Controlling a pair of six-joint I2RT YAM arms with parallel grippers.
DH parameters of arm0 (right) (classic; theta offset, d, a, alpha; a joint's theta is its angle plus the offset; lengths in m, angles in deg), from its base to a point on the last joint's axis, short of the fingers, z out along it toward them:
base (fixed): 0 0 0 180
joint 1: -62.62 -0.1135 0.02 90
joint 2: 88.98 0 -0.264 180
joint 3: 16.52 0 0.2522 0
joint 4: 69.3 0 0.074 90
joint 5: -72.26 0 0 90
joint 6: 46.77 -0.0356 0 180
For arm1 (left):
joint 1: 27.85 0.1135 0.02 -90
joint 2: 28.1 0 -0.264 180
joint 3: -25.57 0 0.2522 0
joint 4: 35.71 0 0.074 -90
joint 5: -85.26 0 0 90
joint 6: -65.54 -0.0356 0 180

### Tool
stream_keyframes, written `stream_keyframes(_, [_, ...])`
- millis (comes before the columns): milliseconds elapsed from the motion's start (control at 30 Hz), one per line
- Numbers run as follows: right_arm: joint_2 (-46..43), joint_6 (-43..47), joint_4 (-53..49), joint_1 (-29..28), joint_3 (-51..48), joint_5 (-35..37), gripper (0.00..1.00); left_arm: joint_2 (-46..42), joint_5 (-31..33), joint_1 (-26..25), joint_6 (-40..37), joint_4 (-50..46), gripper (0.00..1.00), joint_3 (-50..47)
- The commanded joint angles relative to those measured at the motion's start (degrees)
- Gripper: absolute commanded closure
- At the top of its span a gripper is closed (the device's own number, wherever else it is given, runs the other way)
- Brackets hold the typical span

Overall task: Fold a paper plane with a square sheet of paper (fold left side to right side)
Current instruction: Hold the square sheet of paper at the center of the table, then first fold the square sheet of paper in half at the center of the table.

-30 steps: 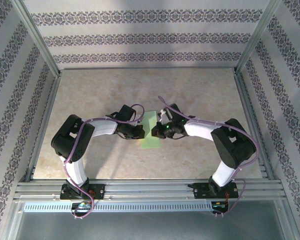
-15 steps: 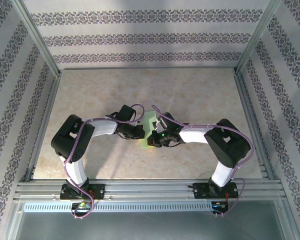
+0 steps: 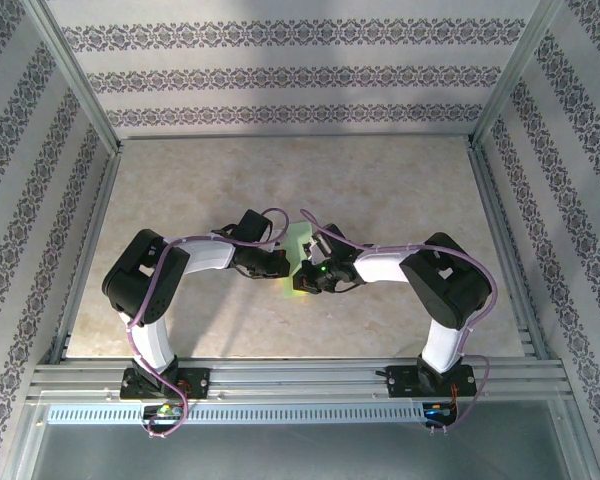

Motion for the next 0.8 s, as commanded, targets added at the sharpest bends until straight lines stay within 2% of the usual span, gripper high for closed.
stream_keyframes(0, [2.0, 1.8, -5.4, -0.4, -1.4, 2.7, 1.00, -1.1, -2.1, 0.2, 2.3, 1.6, 0.94, 0.5])
stream_keyframes(167, [2.1, 2.4, -6.4, -0.4, -2.0, 3.5, 1.00, 0.4, -3.2, 1.7, 3.1, 5.0, 0.94, 0.9])
stream_keyframes(767, [2.8, 4.3, -9.9, -0.4, -1.3, 4.4, 1.00, 5.2, 0.7, 3.8, -0.1, 4.3, 0.94, 2.8])
